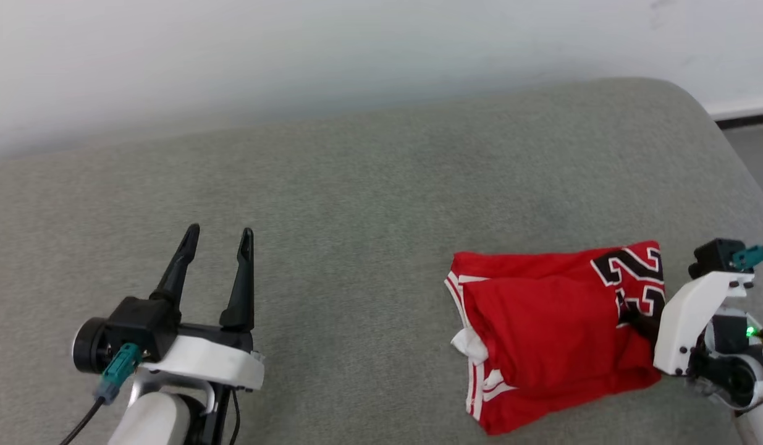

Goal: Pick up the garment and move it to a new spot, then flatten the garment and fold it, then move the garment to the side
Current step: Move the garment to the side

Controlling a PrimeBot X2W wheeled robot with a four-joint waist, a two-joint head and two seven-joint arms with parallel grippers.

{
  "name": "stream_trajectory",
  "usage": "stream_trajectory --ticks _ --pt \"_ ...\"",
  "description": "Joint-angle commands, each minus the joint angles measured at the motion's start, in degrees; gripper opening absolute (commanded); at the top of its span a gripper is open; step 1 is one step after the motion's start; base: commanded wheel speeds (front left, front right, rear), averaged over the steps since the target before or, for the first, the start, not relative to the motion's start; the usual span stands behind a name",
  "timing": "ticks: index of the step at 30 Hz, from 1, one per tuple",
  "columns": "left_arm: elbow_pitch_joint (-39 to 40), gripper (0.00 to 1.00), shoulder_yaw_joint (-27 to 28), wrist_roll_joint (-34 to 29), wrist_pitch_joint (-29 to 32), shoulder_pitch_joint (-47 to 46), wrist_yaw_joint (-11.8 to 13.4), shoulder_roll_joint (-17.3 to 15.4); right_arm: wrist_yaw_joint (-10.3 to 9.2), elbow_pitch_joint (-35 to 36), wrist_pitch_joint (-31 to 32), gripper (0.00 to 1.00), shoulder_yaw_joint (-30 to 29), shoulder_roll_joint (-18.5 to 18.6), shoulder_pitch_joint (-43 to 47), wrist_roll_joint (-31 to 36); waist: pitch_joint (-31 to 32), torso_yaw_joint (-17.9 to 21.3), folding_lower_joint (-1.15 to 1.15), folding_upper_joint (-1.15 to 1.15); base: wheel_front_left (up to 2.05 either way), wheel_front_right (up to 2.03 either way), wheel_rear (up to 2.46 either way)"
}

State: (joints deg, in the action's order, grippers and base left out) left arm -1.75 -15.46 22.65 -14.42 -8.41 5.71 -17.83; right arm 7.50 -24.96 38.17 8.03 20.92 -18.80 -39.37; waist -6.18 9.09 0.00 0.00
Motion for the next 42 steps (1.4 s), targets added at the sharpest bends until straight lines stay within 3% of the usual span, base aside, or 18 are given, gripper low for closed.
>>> stream_trajectory --ticks 1,10,19,24,25,26,27,34,36,42 --pt "0.4 1.0 -0.1 -0.4 0.1 -1.4 -0.2 -0.4 -0.02 -0.3 -0.9 0.0 0.1 0.4 -1.9 0.8 -5.0 5.2 0.0 0.0 0.0 0.0 0.0" --pt "4.4 1.0 -2.5 -4.1 4.0 -9.6 -1.1 -2.7 -0.03 -7.6 -9.5 0.0 -1.8 3.3 -12.7 4.4 -17.9 11.1 0.0 0.0 0.0 0.0 0.0" --pt "8.6 1.0 -4.1 -7.1 7.5 -17.6 -2.5 -4.4 -0.03 -16.7 -20.3 0.0 -8.4 9.7 -22.1 5.6 -25.9 9.6 0.0 0.0 0.0 0.0 0.0" --pt "10.8 1.0 -3.5 -8.1 8.9 -19.0 -1.4 -5.3 -0.03 -20.1 -26.2 0.0 -9.3 10.1 -25.6 6.9 -28.7 9.0 0.0 0.0 0.0 0.0 0.0" --pt "11.0 1.0 -3.5 -8.2 9.0 -19.0 -1.3 -5.5 -0.03 -21.2 -26.9 0.32 -9.2 9.6 -25.9 7.2 -29.1 8.8 0.0 0.0 0.0 0.0 0.0" --pt "11.2 1.0 -3.4 -8.2 9.1 -18.7 -1.1 -5.6 -0.03 -22.2 -28.1 0.81 -9.2 9.3 -26.3 7.5 -29.2 8.8 0.0 0.0 0.0 0.0 0.0" --pt "11.4 1.0 -3.3 -8.2 9.1 -18.4 -0.8 -5.7 -0.03 -23.2 -29.2 1.0 -9.3 9.0 -26.9 7.8 -29.3 8.7 0.0 0.0 0.0 0.0 0.0" --pt "10.4 1.0 -2.9 -7.0 8.0 -15.8 -0.1 -5.5 -0.03 -29.6 -35.7 1.0 -10.4 8.8 -27.7 10.3 -26.7 8.3 0.0 0.0 0.0 0.0 0.0" --pt "8.2 1.0 -2.4 -5.6 6.2 -12.9 0.7 -4.5 -0.03 -30.9 -38.2 1.0 -10.2 9.3 -25.4 11.7 -22.0 8.4 0.0 0.0 0.0 0.0 0.0" --pt "4.5 1.0 -1.5 -2.7 3.3 -7.5 1.9 -2.7 -0.03 -26.8 -40.4 1.0 -8.2 8.3 -19.6 11.5 -13.4 8.3 0.0 0.0 0.0 0.0 0.0"
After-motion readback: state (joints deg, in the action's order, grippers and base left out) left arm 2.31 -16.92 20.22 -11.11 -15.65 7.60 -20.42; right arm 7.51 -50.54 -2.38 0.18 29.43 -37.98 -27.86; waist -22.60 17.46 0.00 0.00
